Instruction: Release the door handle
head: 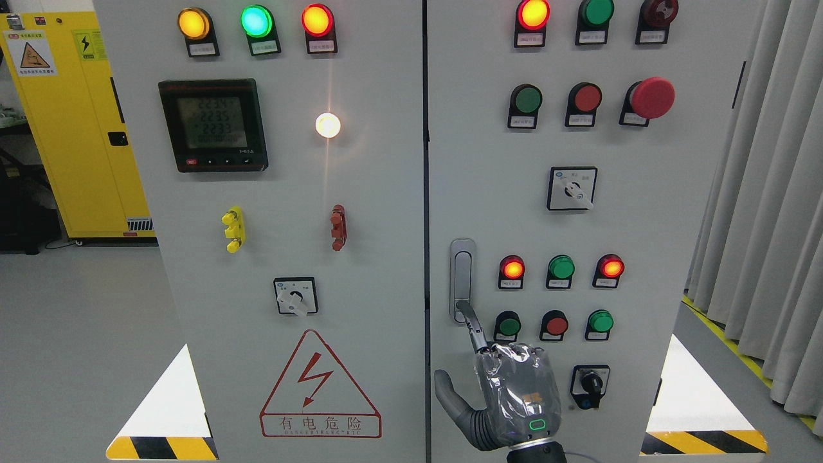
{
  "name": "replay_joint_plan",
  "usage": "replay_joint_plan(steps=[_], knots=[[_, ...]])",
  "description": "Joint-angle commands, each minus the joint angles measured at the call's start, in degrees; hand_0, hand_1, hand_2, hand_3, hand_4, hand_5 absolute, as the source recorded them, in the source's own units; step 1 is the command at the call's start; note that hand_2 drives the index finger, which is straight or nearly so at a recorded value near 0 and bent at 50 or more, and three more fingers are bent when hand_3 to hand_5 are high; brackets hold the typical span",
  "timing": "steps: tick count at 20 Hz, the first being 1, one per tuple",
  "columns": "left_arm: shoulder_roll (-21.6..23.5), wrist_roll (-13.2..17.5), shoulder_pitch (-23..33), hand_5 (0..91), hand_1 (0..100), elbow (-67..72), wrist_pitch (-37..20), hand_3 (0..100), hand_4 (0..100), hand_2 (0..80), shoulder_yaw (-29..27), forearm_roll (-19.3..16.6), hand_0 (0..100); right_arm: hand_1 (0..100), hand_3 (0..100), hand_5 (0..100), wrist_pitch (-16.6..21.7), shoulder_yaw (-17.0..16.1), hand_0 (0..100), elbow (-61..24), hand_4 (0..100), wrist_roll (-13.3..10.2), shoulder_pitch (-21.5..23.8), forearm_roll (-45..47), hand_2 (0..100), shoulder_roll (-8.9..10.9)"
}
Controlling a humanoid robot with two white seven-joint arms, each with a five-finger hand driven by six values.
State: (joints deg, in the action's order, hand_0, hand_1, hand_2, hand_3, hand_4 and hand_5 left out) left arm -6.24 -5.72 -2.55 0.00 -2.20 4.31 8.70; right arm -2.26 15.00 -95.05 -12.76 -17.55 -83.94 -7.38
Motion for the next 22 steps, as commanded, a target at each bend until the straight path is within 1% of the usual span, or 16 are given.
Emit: replay_joint_plan(steps=[1, 9, 11, 13, 22], knots=[[0.0, 0.01, 0.0, 0.0, 56, -0.7, 0.0, 0, 0, 0.0, 0.0, 0.0, 12, 35, 100, 100, -0.11, -0.06, 44, 0.22, 100, 0.1, 0.05, 0.01, 0, 0.0], [0.0, 0.01, 0.0, 0.0, 56, -0.7, 0.0, 0, 0, 0.0, 0.0, 0.0, 12, 35, 100, 100, -0.2, -0.15, 44, 0.48, 100, 0.19, 0.05, 0.09, 0, 0.0], [0.0, 0.01, 0.0, 0.0, 56, -0.7, 0.0, 0, 0, 0.0, 0.0, 0.0, 12, 35, 100, 100, -0.9, -0.06, 44, 0.48, 100, 1.24, 0.14, 0.27, 0, 0.0], [0.0, 0.01, 0.0, 0.0, 56, -0.7, 0.0, 0, 0, 0.0, 0.0, 0.0, 12, 35, 100, 100, -1.69, 0.03, 44, 0.48, 100, 1.6, 0.14, 0.44, 0, 0.0], [0.0, 0.01, 0.0, 0.0, 56, -0.7, 0.0, 0, 0, 0.0, 0.0, 0.0, 12, 36, 100, 100, -1.7, 0.2, 44, 0.39, 100, 1.6, 0.23, 0.53, 0, 0.0]])
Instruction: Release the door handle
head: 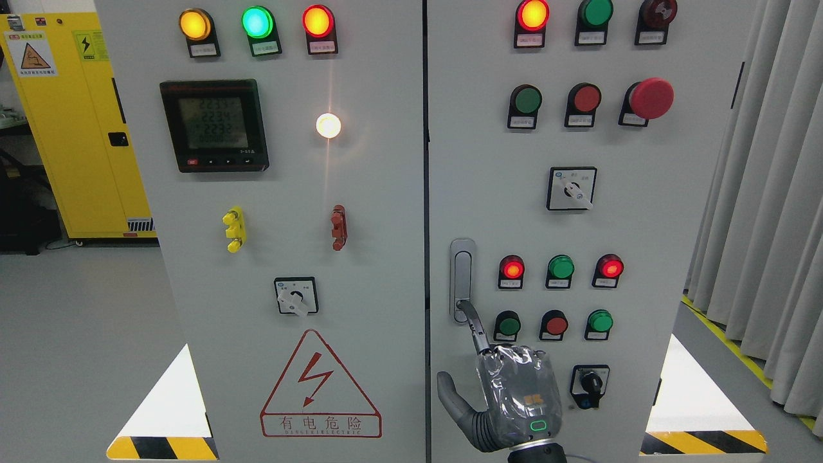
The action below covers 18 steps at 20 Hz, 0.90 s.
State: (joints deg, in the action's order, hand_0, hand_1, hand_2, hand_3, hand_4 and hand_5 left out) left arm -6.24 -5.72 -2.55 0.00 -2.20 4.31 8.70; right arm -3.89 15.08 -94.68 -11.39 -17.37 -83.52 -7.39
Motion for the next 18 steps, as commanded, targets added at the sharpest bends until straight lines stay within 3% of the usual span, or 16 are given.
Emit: replay_joint_plan(steps=[1, 18], knots=[[0.0, 0.01, 0.0, 0.0, 56, -0.7, 0.0, 0, 0, 0.0, 0.0, 0.0, 12, 36, 100, 100, -0.06, 0.21, 44, 0.02, 100, 0.23, 0.06, 0.11, 0, 0.0], [0.0, 0.01, 0.0, 0.0, 56, -0.79, 0.0, 0, 0, 0.0, 0.0, 0.0, 12, 36, 100, 100, 0.29, 0.38, 45, 0.02, 100, 0.32, 0.23, 0.2, 0, 0.09]])
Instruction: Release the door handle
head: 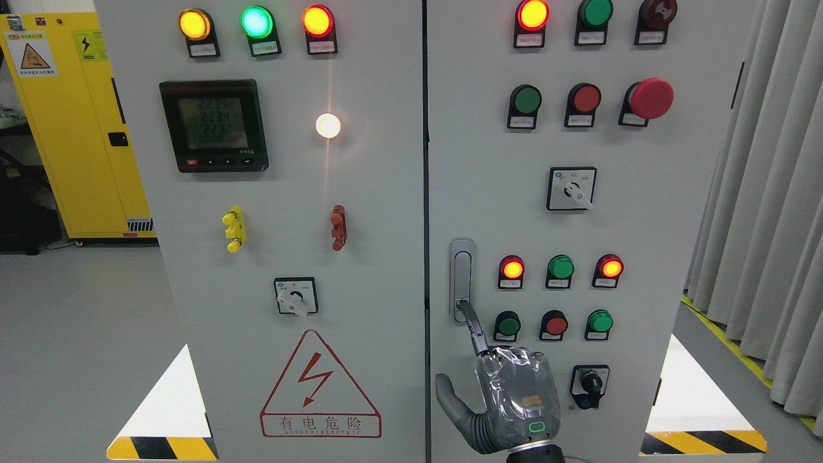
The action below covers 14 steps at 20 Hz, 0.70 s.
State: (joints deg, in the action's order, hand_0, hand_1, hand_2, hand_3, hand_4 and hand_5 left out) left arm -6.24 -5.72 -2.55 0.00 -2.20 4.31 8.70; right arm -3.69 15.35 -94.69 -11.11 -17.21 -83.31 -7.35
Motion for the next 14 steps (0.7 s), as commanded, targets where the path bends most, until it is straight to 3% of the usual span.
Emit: replay_joint_plan(steps=[1, 14], knots=[[0.0, 0.01, 0.0, 0.0, 56, -0.71, 0.0, 0, 0, 0.0, 0.0, 0.0, 12, 36, 100, 100, 0.09, 0.21, 45, 0.03, 100, 0.03, 0.16, 0.08, 0, 0.05], [0.0, 0.01, 0.0, 0.0, 56, -0.7, 0.0, 0, 0, 0.0, 0.0, 0.0, 12, 37, 100, 100, -0.18, 0.21, 45, 0.12, 100, 0.12, 0.16, -0.01, 0, 0.05]])
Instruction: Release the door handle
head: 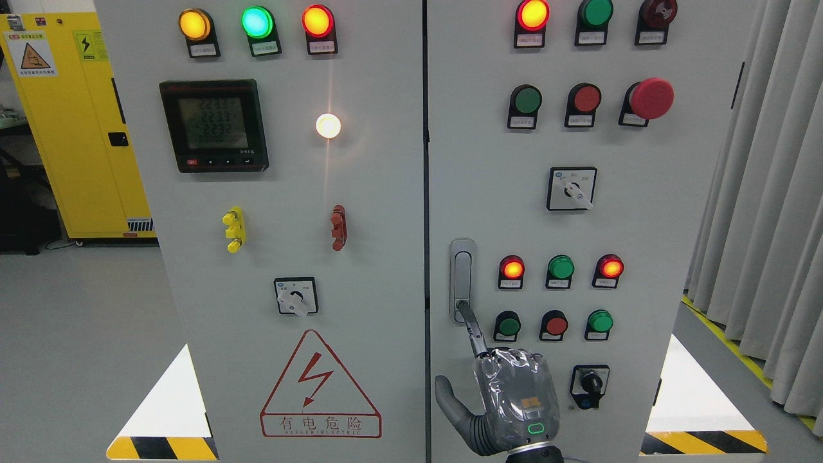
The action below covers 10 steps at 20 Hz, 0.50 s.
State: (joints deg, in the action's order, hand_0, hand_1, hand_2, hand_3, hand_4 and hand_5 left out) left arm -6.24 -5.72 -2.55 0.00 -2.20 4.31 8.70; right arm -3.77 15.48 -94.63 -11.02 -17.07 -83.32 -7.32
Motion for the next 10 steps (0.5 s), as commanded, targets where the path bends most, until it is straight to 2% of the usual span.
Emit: replay_joint_plan(steps=[1, 6, 10], knots=[[0.0, 0.01, 0.0, 0.0, 56, -0.7, 0.0, 0, 0, 0.0, 0.0, 0.0, 12, 37, 100, 100, -0.19, 0.08, 45, 0.05, 100, 0.03, 0.02, 0.0, 0, 0.03], [0.0, 0.01, 0.0, 0.0, 56, -0.7, 0.0, 0, 0, 0.0, 0.0, 0.0, 12, 37, 100, 100, -0.19, 0.08, 45, 0.05, 100, 0.12, 0.1, 0.0, 0, 0.03], [0.0, 0.01, 0.0, 0.0, 56, -0.7, 0.0, 0, 0, 0.0, 0.0, 0.0, 12, 37, 100, 100, -0.27, 0.08, 45, 0.05, 100, 1.26, 0.28, 0.0, 0, 0.03]])
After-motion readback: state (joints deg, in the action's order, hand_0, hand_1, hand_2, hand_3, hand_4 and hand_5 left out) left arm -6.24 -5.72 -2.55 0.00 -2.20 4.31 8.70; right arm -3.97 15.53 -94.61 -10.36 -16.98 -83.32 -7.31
